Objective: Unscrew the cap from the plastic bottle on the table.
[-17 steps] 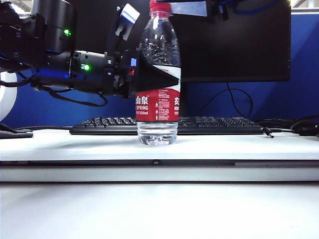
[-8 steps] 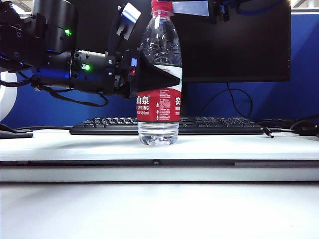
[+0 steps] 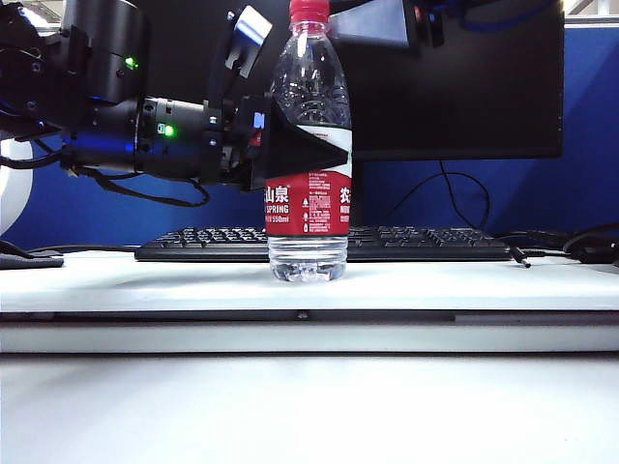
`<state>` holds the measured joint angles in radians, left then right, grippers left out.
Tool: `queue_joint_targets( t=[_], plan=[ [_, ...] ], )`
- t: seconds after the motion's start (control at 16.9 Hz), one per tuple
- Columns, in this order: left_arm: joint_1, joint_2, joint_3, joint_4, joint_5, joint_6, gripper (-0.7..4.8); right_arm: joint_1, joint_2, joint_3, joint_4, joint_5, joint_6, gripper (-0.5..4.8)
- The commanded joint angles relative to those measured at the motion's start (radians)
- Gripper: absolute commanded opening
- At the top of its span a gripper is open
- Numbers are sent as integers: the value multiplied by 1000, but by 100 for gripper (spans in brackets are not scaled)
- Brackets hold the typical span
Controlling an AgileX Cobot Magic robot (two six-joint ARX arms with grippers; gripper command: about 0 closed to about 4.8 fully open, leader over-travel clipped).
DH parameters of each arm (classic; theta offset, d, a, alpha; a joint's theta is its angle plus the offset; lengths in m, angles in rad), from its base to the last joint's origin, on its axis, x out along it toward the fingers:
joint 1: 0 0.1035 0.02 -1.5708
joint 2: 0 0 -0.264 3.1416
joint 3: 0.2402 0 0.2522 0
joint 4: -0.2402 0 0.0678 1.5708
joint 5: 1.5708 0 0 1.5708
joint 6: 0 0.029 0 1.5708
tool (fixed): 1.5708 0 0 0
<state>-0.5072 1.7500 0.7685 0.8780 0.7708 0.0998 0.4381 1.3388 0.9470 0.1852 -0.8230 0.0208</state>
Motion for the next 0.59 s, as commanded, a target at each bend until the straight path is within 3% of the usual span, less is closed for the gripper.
queue_joint_targets(
  t=[0.06, 0.24, 0.35, 0.59],
  plan=[
    [2, 3, -4, -32, -8, -2, 236, 3, 4, -10, -46, 38, 5, 359],
    [2, 3, -4, -35, -9, -2, 237, 3, -18, -10, -19, 97, 6, 383],
    [2, 3, -4, -35, -11, -2, 237, 3, -45, -10, -6, 151, 9, 442],
    [2, 3, -4, -35, -11, -2, 237, 10, -122, -10, -7, 277, 39, 461]
  ],
)
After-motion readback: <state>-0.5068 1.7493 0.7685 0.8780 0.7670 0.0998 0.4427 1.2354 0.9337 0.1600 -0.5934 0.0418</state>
